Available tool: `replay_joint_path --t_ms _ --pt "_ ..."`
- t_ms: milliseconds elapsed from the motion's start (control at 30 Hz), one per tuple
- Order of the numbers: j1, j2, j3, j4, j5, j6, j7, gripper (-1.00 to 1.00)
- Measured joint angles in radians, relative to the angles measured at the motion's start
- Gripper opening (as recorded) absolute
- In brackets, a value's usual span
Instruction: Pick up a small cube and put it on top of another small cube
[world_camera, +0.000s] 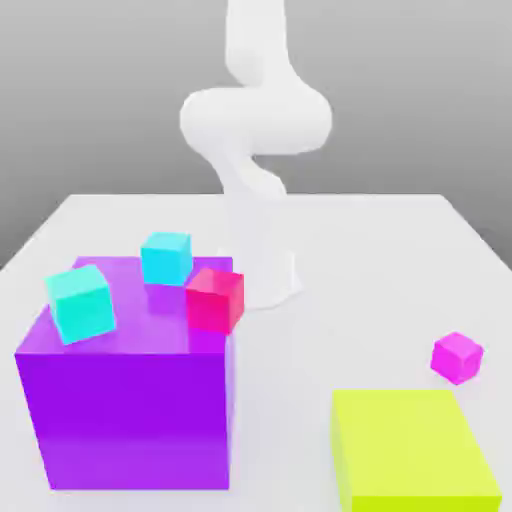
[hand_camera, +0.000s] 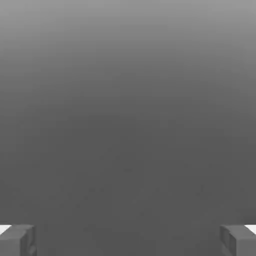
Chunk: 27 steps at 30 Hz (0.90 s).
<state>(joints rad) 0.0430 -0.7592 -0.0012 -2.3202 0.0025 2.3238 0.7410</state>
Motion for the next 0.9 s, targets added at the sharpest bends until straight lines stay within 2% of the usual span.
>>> replay_joint_path --t_ms 100,267,300,467,633,767,900 --pt "0.042 0.038 0.000 -0.022 0.003 0.024 -0.058 0.00" --pt "0.240 0.223 0.006 -0.128 0.021 0.140 -0.343 0.00" --pt "0.240 0.223 0.006 -0.128 0.021 0.140 -0.343 0.00" --pt "0.415 0.410 0.027 -0.221 0.038 0.248 -0.620 0.00" --pt "0.549 0.602 0.084 -0.302 0.047 0.354 -0.884 0.00" --pt "0.660 0.748 0.144 -0.367 0.012 0.436 -1.056 0.00" --pt "0.708 0.882 0.144 -0.400 -0.065 0.524 -1.120 0.00"
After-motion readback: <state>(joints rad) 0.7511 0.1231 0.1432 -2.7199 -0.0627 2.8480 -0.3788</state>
